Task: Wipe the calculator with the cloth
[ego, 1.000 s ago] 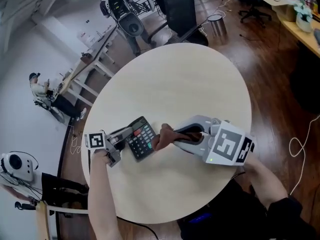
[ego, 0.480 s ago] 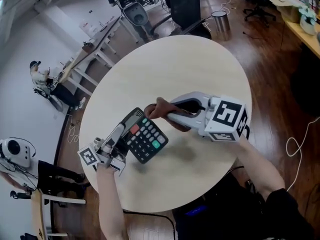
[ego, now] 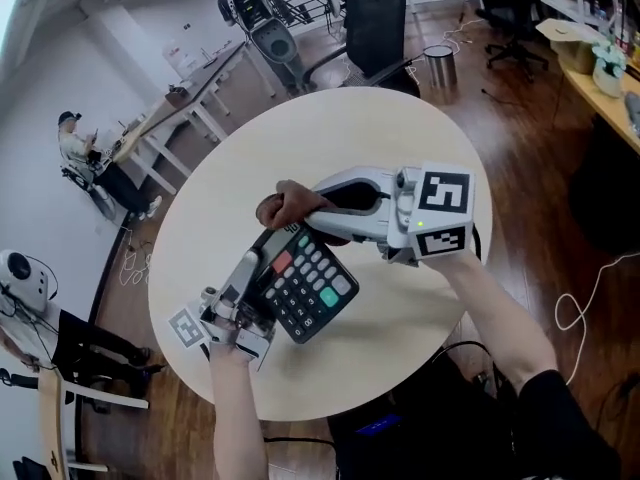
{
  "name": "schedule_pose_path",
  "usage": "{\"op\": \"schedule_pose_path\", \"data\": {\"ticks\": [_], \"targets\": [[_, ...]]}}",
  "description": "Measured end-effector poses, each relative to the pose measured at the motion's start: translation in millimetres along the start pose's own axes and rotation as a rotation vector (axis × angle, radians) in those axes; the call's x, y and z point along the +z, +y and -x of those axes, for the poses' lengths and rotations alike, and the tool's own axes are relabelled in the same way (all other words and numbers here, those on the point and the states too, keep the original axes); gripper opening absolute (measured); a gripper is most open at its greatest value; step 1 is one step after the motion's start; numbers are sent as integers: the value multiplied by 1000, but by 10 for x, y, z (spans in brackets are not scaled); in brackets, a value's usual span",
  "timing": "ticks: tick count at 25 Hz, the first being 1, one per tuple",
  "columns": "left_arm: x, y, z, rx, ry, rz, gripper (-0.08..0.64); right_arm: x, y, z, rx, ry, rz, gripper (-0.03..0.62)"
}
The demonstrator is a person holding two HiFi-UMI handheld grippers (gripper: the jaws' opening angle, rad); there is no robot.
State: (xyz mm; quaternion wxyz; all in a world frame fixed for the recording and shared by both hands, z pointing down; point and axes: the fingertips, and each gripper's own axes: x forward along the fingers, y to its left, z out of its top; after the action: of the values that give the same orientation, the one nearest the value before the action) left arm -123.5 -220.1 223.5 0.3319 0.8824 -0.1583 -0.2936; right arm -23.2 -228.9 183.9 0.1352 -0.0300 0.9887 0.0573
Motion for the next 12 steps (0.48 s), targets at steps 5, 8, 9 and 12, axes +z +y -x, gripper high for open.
{"op": "schedule_pose_path", "data": {"ticks": [5, 8, 9, 12], "targets": [[98, 157, 138, 63, -116, 40, 57, -182, 346, 315, 121, 20, -73, 67], [102, 193, 165, 73, -111, 45, 58, -208, 509, 557, 200, 40, -40, 67], [107, 192, 152, 66, -109, 51, 58, -171, 460, 581, 182, 38, -24, 67], [102, 171, 101, 40, -105, 80, 58, -2, 53, 374, 43, 16, -17, 67]]}}
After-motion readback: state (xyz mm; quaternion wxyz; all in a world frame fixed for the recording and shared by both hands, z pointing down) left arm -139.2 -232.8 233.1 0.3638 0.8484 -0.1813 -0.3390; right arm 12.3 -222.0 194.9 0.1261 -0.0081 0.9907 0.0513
